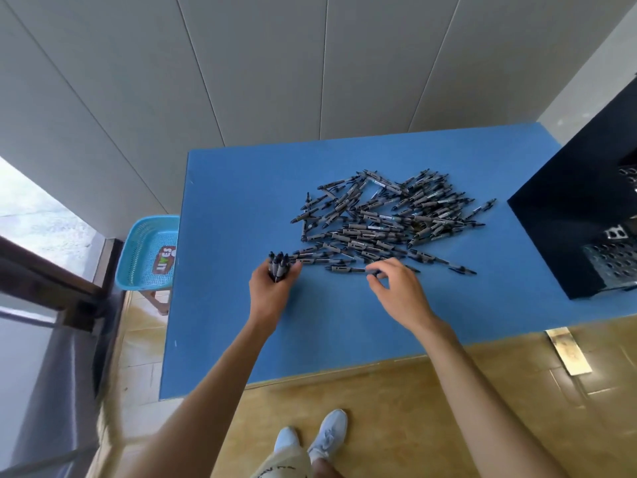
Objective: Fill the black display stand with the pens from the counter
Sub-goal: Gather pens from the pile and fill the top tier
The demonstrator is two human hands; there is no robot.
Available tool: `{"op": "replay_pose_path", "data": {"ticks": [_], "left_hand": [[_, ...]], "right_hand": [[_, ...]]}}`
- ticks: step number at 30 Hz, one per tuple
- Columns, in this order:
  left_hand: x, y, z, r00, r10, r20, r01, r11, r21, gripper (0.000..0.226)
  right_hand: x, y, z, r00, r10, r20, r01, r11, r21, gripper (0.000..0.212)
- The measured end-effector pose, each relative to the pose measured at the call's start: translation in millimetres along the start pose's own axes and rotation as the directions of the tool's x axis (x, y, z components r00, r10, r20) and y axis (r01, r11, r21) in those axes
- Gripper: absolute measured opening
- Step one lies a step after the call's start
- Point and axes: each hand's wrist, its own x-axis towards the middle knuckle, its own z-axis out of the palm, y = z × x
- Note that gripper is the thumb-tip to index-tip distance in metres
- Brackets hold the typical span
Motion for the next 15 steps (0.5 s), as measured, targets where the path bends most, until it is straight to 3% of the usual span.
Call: {"op": "replay_pose_path", "data": {"ticks": [2,7,15], "left_hand": [[-1.0,-0.5,-1.5,1.000,-0.003,-0.006,0.003,0.998,0.056,0.033],[-6.4,16.5,-11.7,1.000,0.009,0.022,-0.010,0.996,0.085,0.038],[-45.0,65.3,-13.9,0.973,0.079,0.215,-0.085,0.996,0.022,0.025]], "right_hand": [[-1.9,-1.5,2.5,1.000,0.006,0.014,-0.006,1.000,-0.001,0.019],[-17.3,-18.5,-2.8,1.000,-0.019,0.008,0.019,1.000,-0.019,0.020],[-63.3,-39.7,-54.5,0.990,0.007,-0.144,-0.013,0.999,-0.043,0.024]]}}
